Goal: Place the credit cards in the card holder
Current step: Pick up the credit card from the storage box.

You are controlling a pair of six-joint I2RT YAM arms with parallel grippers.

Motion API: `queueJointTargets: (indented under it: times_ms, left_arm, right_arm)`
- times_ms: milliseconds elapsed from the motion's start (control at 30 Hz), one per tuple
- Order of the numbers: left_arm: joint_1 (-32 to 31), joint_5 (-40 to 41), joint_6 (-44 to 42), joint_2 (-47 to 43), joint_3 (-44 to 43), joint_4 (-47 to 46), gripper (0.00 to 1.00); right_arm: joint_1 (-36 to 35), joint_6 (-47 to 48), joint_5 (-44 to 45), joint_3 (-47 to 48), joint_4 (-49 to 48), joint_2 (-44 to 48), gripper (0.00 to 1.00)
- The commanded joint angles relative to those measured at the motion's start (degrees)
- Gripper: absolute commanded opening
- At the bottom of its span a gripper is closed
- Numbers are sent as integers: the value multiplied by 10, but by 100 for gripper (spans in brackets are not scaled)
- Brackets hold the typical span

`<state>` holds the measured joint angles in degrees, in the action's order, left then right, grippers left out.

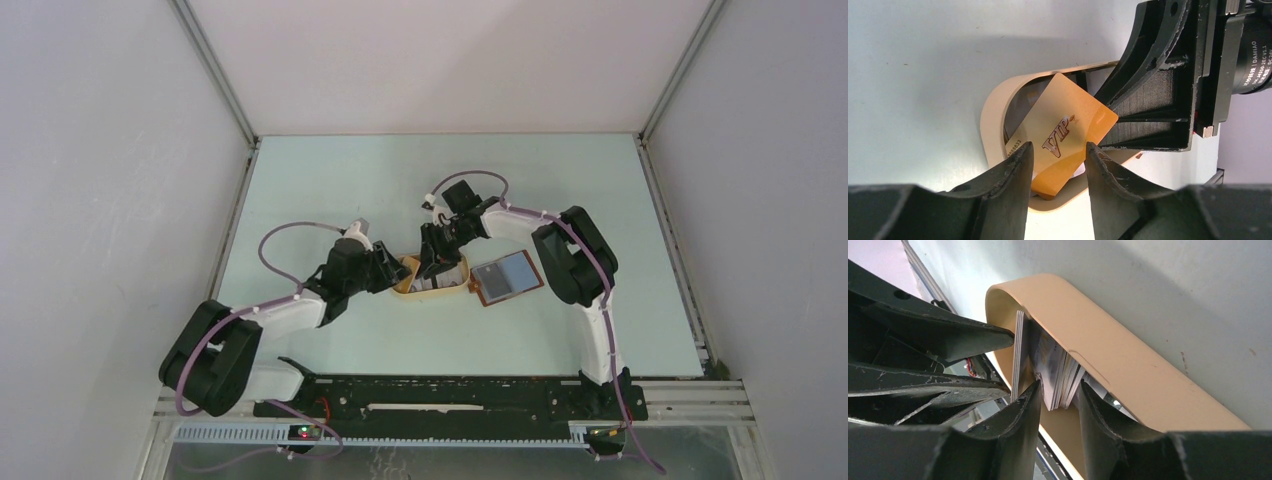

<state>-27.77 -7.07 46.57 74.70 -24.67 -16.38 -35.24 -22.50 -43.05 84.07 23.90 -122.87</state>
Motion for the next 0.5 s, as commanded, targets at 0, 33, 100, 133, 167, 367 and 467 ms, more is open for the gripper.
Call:
queueJointTargets:
  times_ms: [0, 33, 100, 133, 167, 367, 467]
  left_arm:
    - [12, -15, 9, 6, 24, -22, 48]
    - [13, -17, 10, 5, 25, -24, 48]
    - [16, -19, 13, 5, 27, -29, 48]
    - [18, -21, 14, 5, 28, -33, 48]
    - [19, -24, 16, 6, 29, -37, 48]
    - [27, -40, 29, 11, 39, -64, 48]
    - [31, -47, 37, 14, 44, -77, 47]
  right_arm:
    - [3, -27, -44, 12, -30, -11, 42]
    - [4, -32, -52, 11, -36, -11, 42]
    - [7, -43, -68, 6, -52, -11, 41]
    - [8, -49, -76, 5, -58, -11, 41]
    - [9, -55, -83, 3, -64, -11, 41]
    - [13, -73, -98, 1, -79, -18, 41]
    - [13, -75, -100, 4, -79, -26, 41]
